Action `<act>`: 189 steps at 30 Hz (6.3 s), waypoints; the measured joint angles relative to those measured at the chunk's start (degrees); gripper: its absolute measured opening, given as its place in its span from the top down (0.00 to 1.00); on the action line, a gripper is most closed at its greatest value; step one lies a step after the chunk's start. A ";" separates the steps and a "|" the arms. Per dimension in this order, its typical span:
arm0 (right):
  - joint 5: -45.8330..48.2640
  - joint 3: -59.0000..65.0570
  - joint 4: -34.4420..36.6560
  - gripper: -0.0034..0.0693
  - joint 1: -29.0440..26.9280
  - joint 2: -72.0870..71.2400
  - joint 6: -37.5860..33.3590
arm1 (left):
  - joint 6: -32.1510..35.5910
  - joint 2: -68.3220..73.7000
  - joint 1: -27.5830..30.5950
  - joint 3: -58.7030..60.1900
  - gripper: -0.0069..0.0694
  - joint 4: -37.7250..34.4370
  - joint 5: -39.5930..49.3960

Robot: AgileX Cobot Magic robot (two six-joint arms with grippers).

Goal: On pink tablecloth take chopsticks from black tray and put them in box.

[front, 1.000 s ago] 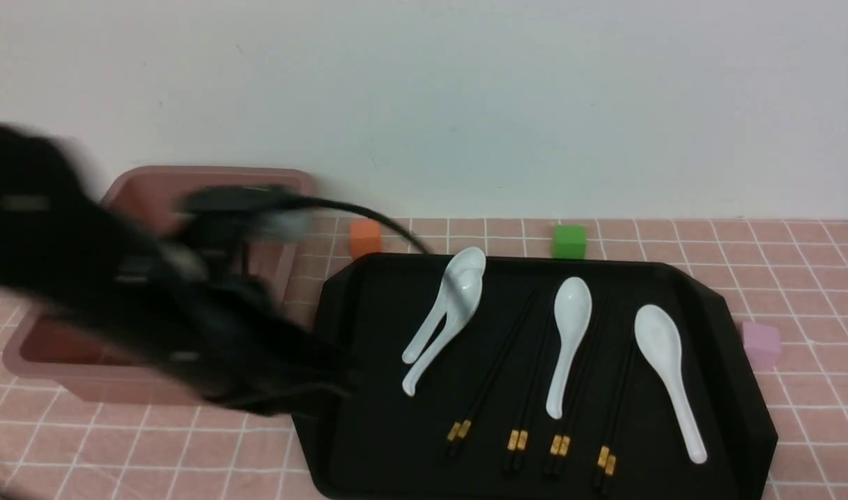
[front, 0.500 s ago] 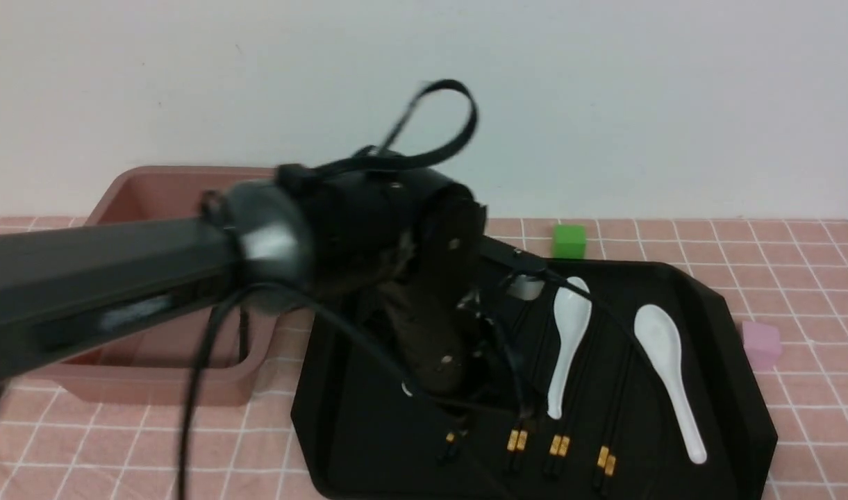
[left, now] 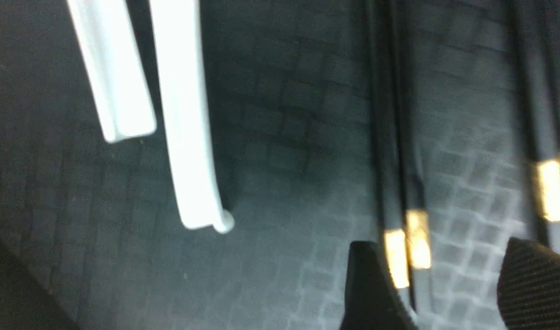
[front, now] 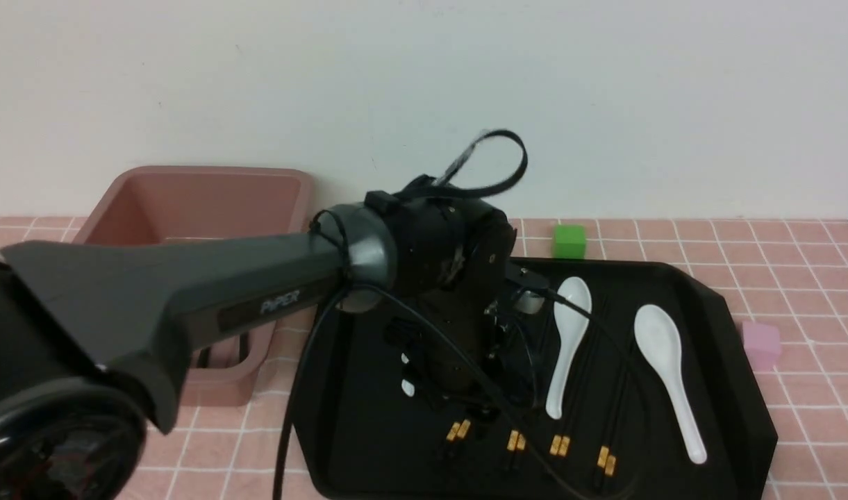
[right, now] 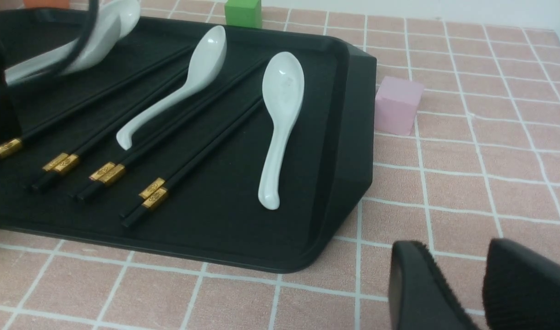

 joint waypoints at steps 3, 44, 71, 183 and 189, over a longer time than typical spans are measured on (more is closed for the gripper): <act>0.00 0.00 0.00 0.62 0.00 0.00 0.00 | 0.09 0.77 0.19 0.01 0.40 0.27 -0.79; 0.00 0.00 0.00 0.62 0.00 0.00 0.00 | -5.66 2.52 0.51 -0.50 0.74 5.13 -2.97; 0.00 0.00 0.00 0.62 0.00 0.00 0.00 | -10.35 -32.50 26.24 23.22 0.74 7.79 -5.39; 0.00 0.00 0.00 0.62 0.00 0.00 0.00 | -7.38 -122.54 40.47 96.45 0.93 -2.43 -32.44; 0.00 0.00 0.00 0.62 0.00 0.00 0.00 | -7.38 -122.54 40.47 96.45 0.93 -2.43 -32.44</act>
